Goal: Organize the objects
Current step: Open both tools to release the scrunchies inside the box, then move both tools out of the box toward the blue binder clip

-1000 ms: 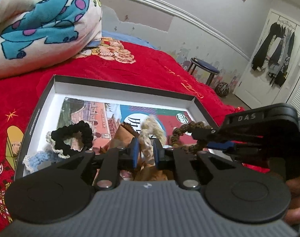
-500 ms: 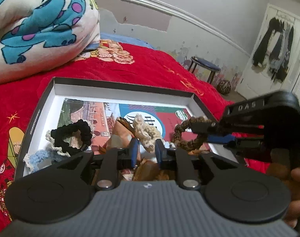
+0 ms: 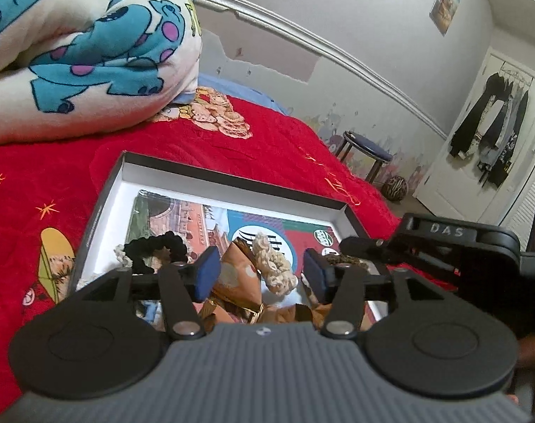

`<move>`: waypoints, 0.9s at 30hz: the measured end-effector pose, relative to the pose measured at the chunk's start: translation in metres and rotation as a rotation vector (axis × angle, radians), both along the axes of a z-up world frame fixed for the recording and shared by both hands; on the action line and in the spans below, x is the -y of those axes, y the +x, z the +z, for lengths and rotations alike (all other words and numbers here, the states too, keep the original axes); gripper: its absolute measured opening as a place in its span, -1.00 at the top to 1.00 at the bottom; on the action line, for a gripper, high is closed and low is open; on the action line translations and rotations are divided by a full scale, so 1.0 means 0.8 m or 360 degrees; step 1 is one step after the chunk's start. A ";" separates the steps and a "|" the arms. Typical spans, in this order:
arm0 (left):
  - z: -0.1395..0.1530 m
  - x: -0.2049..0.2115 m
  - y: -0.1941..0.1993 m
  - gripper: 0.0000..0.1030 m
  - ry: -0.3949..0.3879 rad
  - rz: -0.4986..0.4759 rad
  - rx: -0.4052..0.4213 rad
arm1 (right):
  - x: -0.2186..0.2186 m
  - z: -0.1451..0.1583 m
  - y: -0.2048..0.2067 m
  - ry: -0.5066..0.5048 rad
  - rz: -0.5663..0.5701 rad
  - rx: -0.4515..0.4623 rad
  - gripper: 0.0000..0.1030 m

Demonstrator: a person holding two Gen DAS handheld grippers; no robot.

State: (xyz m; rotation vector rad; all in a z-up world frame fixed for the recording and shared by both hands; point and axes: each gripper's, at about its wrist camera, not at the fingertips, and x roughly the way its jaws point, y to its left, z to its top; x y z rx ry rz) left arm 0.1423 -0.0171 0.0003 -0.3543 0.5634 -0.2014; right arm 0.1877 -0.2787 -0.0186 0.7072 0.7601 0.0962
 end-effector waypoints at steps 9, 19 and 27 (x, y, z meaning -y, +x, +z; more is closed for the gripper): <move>0.021 0.000 -0.017 -0.70 0.0036 -0.0010 0.0031 | -0.006 0.037 -0.031 -0.0089 -0.0023 0.0162 -0.63; 0.051 0.003 -0.043 -0.75 0.0113 -0.0085 0.0181 | -0.026 0.076 -0.075 -0.0341 -0.0098 0.0251 -0.87; 0.068 0.010 -0.060 -0.76 0.0166 -0.0190 0.0271 | -0.023 0.088 -0.123 -0.0410 -0.0352 0.0284 -1.00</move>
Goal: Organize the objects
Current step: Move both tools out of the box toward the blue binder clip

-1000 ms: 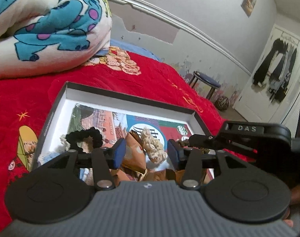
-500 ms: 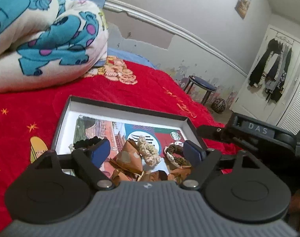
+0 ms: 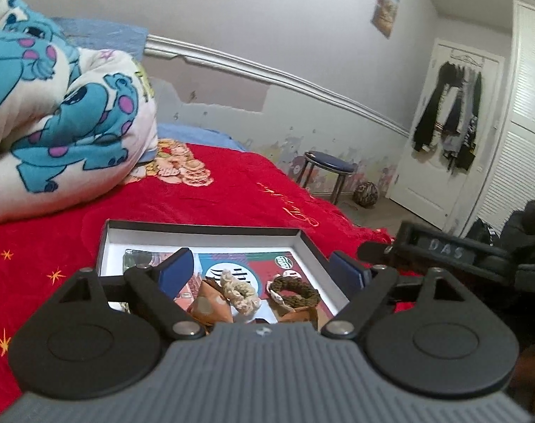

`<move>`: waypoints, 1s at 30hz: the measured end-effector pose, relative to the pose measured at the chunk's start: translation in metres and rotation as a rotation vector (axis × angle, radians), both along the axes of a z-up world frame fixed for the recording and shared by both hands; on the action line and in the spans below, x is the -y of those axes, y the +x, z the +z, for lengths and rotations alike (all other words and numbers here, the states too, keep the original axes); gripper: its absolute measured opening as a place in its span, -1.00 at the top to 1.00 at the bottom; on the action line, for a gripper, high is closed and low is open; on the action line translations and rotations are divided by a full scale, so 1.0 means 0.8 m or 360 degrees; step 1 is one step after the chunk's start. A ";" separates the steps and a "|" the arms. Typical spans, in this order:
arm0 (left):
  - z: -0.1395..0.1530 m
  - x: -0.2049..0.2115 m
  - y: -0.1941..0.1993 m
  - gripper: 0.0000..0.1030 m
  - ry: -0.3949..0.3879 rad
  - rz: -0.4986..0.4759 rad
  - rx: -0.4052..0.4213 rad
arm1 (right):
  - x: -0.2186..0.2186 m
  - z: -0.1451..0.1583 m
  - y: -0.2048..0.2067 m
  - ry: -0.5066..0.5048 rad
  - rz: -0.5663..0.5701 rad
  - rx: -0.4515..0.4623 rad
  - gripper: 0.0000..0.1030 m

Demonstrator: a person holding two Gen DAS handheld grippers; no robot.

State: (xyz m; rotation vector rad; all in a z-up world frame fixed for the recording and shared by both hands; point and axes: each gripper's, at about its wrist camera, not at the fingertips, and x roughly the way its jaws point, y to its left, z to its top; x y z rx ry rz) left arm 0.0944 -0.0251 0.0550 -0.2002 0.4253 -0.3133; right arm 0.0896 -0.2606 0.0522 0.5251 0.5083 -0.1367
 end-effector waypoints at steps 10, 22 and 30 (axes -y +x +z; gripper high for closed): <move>0.008 0.012 -0.008 -0.76 0.0269 -0.0180 -0.0008 | -0.009 -0.014 -0.040 -0.0113 -0.0125 -0.0145 -1.00; -0.014 0.016 -0.022 -0.76 0.0359 -0.0347 -0.0012 | 0.030 -0.029 -0.084 -0.0145 -0.0329 -0.0243 -1.00; -0.036 0.029 -0.018 -0.75 0.0387 -0.0448 -0.0105 | 0.015 -0.043 -0.093 -0.0103 -0.0296 -0.0306 -0.99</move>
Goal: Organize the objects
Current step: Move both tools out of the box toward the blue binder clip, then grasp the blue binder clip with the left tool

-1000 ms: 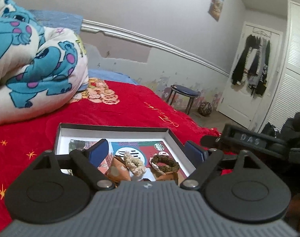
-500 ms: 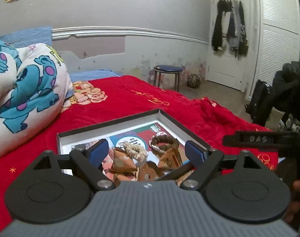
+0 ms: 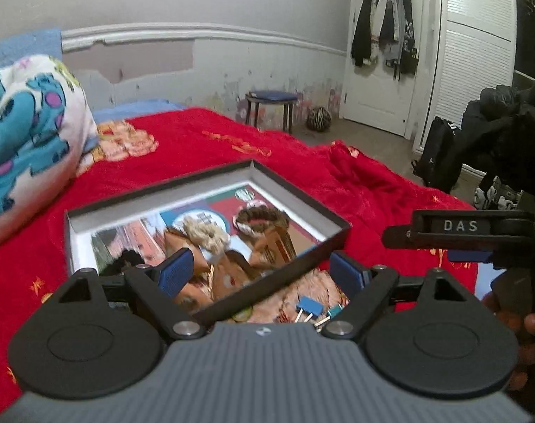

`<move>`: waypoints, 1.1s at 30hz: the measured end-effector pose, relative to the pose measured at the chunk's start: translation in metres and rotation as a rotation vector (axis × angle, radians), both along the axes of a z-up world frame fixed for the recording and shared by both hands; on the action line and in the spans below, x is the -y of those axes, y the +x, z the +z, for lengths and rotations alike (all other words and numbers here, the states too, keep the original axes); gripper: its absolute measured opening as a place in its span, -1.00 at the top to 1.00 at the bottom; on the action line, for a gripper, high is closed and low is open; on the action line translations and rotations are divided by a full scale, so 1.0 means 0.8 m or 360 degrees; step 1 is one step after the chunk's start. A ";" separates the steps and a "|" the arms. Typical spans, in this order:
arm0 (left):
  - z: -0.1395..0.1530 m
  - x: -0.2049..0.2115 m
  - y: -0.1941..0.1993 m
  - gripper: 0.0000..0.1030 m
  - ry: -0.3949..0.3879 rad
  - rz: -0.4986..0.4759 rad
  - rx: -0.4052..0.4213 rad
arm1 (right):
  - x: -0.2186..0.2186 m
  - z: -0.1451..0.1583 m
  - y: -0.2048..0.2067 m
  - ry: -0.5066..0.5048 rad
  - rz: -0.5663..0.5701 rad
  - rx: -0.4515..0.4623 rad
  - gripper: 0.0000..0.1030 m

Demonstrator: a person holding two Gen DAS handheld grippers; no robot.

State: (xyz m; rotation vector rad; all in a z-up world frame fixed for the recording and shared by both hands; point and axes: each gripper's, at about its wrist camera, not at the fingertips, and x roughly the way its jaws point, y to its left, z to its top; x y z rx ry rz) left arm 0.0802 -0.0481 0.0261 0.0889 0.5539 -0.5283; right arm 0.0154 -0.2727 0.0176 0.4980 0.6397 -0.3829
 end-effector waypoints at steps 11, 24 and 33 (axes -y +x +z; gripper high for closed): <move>-0.054 0.047 0.015 -0.63 0.0098 -0.0092 -0.0141 | 0.010 -0.027 -0.007 0.0171 -0.0061 -0.0133 -0.68; -0.105 0.070 0.037 0.24 0.0159 0.0033 -0.0272 | 0.027 -0.045 -0.001 0.0348 -0.0044 -0.0157 -0.63; -0.098 0.063 0.027 0.40 0.0152 0.0119 -0.0253 | 0.013 -0.045 0.004 0.0303 0.0030 -0.0165 -0.62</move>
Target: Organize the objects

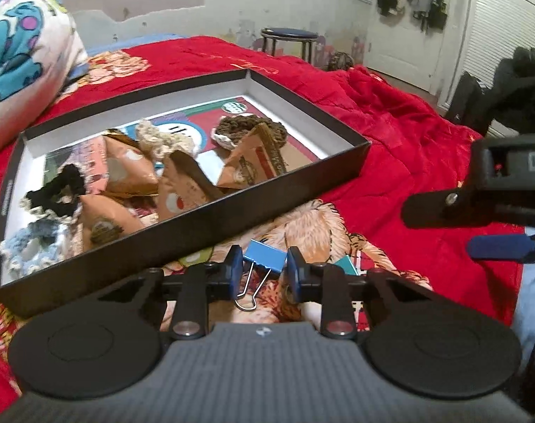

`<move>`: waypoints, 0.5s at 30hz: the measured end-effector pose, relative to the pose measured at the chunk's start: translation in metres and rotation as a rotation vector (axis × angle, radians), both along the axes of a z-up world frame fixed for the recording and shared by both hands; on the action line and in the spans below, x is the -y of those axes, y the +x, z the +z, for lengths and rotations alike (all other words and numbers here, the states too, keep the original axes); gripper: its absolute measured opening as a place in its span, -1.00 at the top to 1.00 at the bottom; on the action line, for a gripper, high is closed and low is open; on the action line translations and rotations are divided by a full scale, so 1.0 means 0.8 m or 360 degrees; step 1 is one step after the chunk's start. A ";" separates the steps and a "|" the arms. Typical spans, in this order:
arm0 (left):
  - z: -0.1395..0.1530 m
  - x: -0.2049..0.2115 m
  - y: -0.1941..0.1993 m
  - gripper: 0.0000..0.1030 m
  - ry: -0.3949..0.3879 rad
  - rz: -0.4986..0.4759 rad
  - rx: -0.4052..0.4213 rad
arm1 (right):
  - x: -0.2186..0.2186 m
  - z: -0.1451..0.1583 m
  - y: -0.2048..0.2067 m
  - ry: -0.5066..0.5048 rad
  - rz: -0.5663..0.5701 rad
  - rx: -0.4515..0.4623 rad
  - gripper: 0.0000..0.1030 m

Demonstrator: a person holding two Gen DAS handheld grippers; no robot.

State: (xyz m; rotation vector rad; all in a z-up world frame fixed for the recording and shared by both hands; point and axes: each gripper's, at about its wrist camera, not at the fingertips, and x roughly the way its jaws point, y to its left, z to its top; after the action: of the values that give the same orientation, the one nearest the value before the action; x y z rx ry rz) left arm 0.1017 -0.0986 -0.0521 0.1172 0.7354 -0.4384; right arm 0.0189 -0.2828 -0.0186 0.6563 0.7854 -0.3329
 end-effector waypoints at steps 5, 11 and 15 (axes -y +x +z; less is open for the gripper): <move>0.022 -0.016 -0.019 0.40 -0.0034 0.0109 0.0037 | -0.018 0.002 0.009 -0.0024 0.0156 0.0036 -0.62; 0.040 -0.048 -0.048 0.39 -0.0070 0.0373 0.0047 | -0.046 0.004 0.017 -0.0067 0.0301 0.0066 -0.62; 0.043 -0.067 -0.060 0.39 -0.0101 0.0512 0.0037 | -0.063 0.006 0.016 -0.0121 0.0414 0.0076 -0.62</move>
State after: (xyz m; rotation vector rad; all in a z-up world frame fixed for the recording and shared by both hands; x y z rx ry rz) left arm 0.0535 -0.0447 -0.0181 -0.0554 0.7017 -0.1529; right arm 0.0321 -0.2324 -0.0140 0.4823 0.7981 -0.1087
